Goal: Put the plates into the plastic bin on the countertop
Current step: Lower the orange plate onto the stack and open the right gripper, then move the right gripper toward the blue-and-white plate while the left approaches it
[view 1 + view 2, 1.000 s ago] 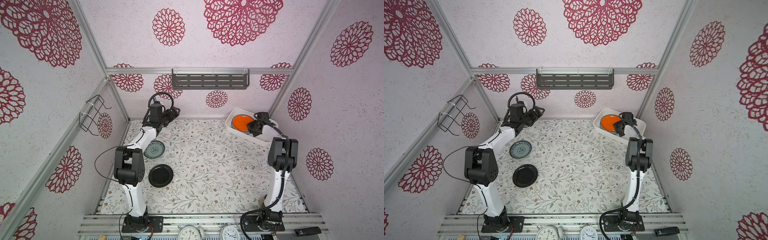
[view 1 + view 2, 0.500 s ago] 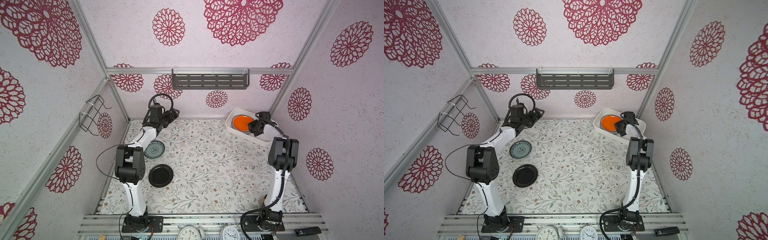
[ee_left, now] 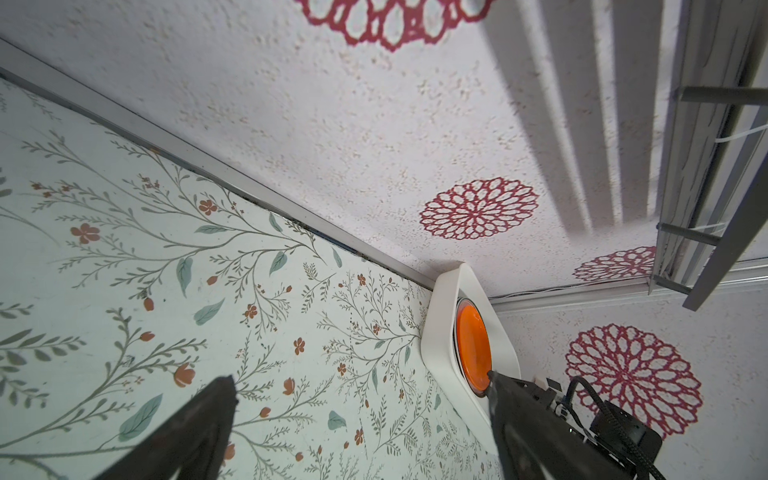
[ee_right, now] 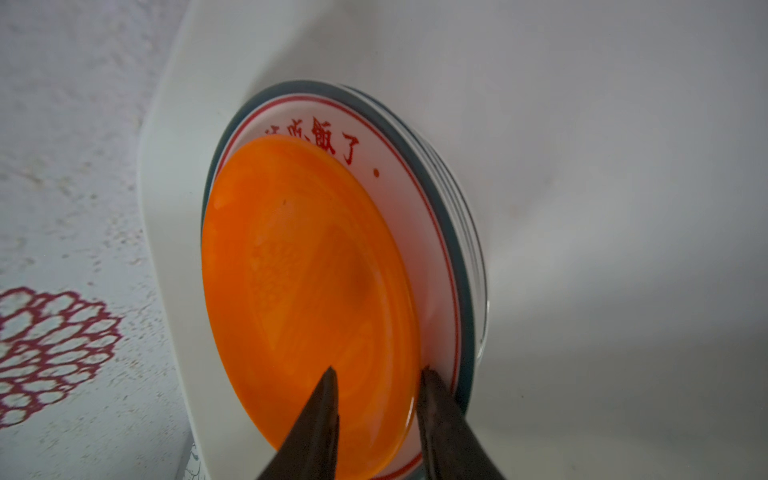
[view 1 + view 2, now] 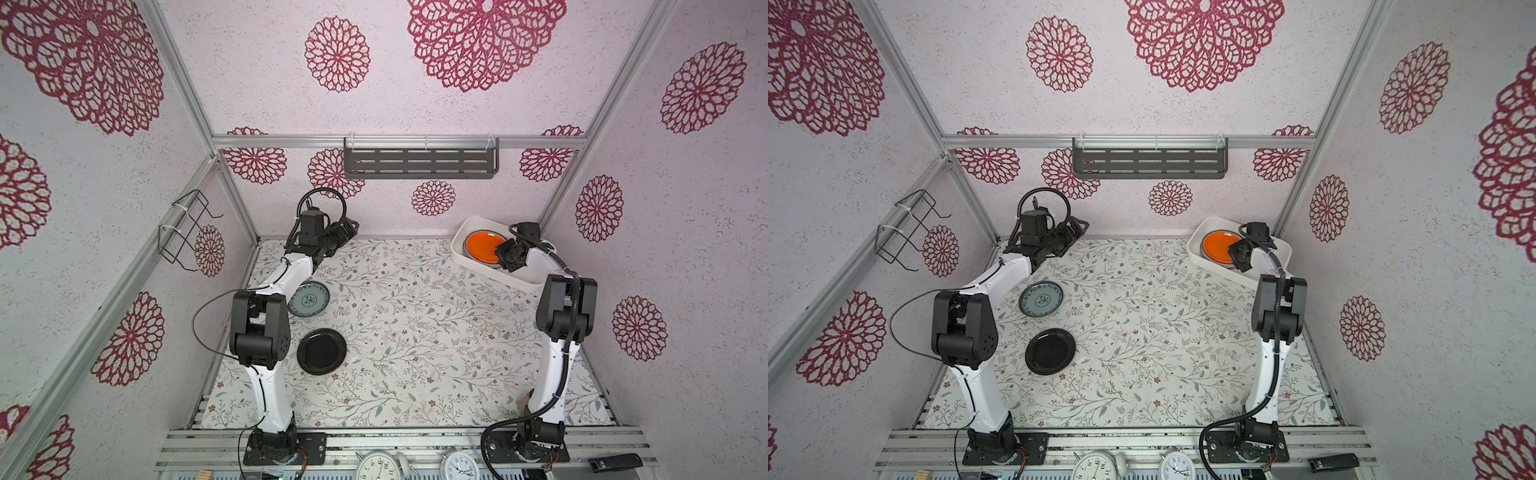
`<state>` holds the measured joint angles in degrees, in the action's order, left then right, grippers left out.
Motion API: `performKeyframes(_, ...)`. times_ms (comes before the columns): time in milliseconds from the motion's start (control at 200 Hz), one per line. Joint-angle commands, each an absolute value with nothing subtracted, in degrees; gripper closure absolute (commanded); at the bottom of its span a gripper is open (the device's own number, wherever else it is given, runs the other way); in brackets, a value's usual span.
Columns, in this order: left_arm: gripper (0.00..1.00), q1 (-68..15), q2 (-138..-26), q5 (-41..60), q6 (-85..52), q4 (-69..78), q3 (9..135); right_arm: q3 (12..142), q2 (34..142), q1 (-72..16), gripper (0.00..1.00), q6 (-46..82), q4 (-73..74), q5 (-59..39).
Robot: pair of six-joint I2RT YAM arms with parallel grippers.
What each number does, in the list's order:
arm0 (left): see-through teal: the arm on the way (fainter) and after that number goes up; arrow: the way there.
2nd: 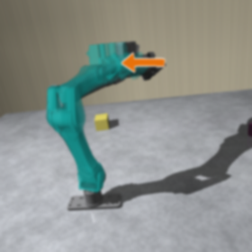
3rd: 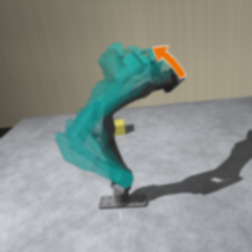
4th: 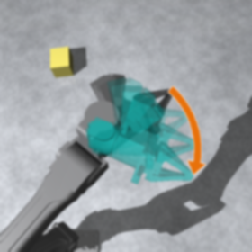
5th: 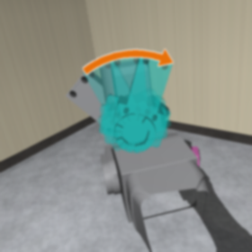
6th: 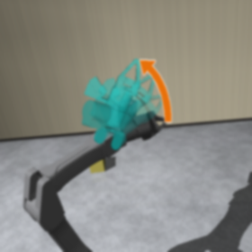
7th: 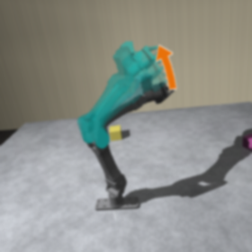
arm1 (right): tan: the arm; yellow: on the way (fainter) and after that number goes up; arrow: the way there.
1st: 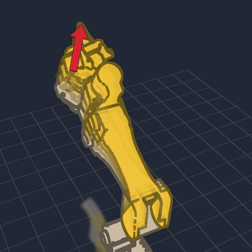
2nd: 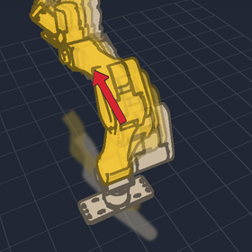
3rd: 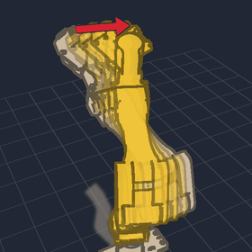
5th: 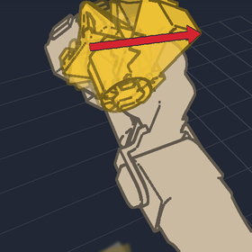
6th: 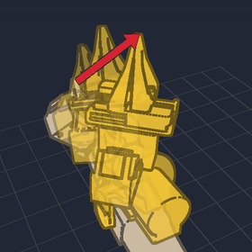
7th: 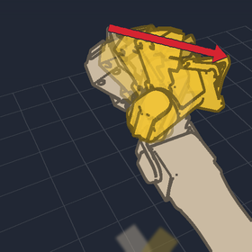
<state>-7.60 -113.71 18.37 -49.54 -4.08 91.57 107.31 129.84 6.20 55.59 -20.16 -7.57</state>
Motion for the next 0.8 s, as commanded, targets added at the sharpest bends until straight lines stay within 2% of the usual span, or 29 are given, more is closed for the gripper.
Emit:
performKeyframes(0, 0.02, -7.31, -108.71, 17.21, -48.38, -4.52, 89.27, 106.27, 124.31, 6.23, 0.59, 52.71, -18.51, -7.75)
performKeyframes(85, 0.03, -7.05, -106.15, 16.4, -48.33, -4.57, 86.44, 104.36, 122.02, 6.0, 0.54, 52.21, -16.85, -8.1)
performKeyframes(300, 0.02, -4.42, -98.96, 13.8, -50.17, -5.37, 77.3, 97.74, 115.98, 4.55, 0.5, 51.2, -12.56, -8.52)
performKeyframes(410, 0.02, -2.47, -95.11, 13.13, -50.97, -6.31, 72.51, 94.92, 113.47, 2.89, 0.41, 50.43, -10.65, -8.66)
performKeyframes(560, 0.03, 0.32, -89.65, 11.52, -50.11, -10.26, 66.98, 90.2, 109.5, -1.0, 0.16, 47.0, -4.38, -10.09)
performKeyframes(796, 0.03, 8.49, -83.29, 14.75, -49.6, -10.45, 57.13, 82.14, 105.18, -9.63, 0.01, 48.64, 9.56, -16.58)
